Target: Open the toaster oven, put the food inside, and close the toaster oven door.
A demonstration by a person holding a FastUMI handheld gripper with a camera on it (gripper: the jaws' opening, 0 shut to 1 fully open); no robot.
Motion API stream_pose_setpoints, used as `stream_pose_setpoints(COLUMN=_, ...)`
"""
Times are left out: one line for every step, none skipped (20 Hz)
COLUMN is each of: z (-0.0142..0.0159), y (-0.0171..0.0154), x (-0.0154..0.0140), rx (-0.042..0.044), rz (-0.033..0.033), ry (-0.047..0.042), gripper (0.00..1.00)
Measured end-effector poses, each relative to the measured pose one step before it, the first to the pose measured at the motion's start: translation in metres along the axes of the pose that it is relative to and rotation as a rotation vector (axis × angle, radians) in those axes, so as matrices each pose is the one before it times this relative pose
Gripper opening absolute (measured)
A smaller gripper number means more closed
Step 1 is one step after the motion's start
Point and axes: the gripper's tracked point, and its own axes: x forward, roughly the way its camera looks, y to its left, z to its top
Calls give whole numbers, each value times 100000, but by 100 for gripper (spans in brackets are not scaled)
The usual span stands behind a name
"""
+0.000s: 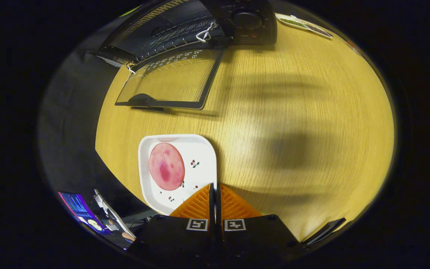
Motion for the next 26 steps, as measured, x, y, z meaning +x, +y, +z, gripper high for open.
stream_pose_setpoints(z=-145, y=43, x=711, rx=3338, rz=2830, ry=-1018, gripper=2)
stream_pose_setpoints(z=-81, y=68, x=337, rx=4249, rz=2360, ry=-945, gripper=2)
stream_pose_setpoints(z=105, y=249, x=-194, rx=4711, rz=2396, ry=-1526, gripper=2)
stream_pose_setpoints(z=-3, y=88, x=111, rx=3666, rz=2453, ry=-1223, gripper=2)
stream_pose_setpoints(z=-120, y=114, x=123, rx=2417, rz=1871, ry=-1590, gripper=2)
stream_pose_setpoints(z=-610, y=160, x=28, rx=641, rz=1250, ry=813, gripper=1)
stream_pose_setpoints(z=-308, y=138, x=87, rx=206, rz=373, ry=153, gripper=1)
stream_pose_setpoints(z=-351, y=309, x=43, rx=-313, rz=951, ry=271, gripper=1)
stream_pose_setpoints(z=-195, y=465, x=-28, rx=-409, rz=1035, ry=-905, gripper=1)
stream_pose_setpoints(z=145, y=576, x=-47, rx=-322, rz=802, ry=-2081, gripper=1)
stream_pose_setpoints(z=-188, y=749, x=-42, rx=83, rz=1314, ry=-901, gripper=1)
stream_pose_setpoints(z=-147, y=813, x=-41, rx=788, rz=1628, ry=-330, gripper=1)
stream_pose_setpoints(z=-360, y=902, x=67, rx=899, rz=1741, ry=-213, gripper=1)
stream_pose_setpoints(z=-128, y=974, x=123, rx=877, rz=1732, ry=-703, gripper=1)
stream_pose_setpoints(z=-189, y=888, x=166, rx=930, rz=1335, ry=-1108, gripper=1)
stream_pose_setpoints(z=12, y=850, x=211, rx=920, rz=920, ry=-1277, gripper=2)
stream_pose_setpoints(z=-35, y=820, x=87, rx=1480, rz=891, ry=-2515, gripper=1)
stream_pose_setpoints(z=69, y=735, x=94, rx=1889, rz=728, ry=-2511, gripper=1)
stream_pose_setpoints(z=44, y=827, x=127, rx=2383, rz=942, ry=-2344, gripper=1)
stream_pose_setpoints(z=134, y=685, x=201, rx=2362, rz=731, ry=-2326, gripper=1)
stream_pose_setpoints(z=-82, y=652, x=64, rx=1823, rz=905, ry=-1985, gripper=2)
stream_pose_setpoints(z=-14, y=590, x=139, rx=1773, rz=460, ry=-2157, gripper=1)
stream_pose_setpoints(z=-116, y=617, x=109, rx=1745, rz=530, ry=-1807, gripper=1)
stream_pose_setpoints(z=-88, y=549, x=151, rx=2012, rz=740, ry=-1856, gripper=1)
stream_pose_setpoints(z=-84, y=666, x=214, rx=2079, rz=646, ry=-2295, gripper=1)
stream_pose_setpoints(z=84, y=516, x=91, rx=2358, rz=173, ry=-3060, gripper=1)
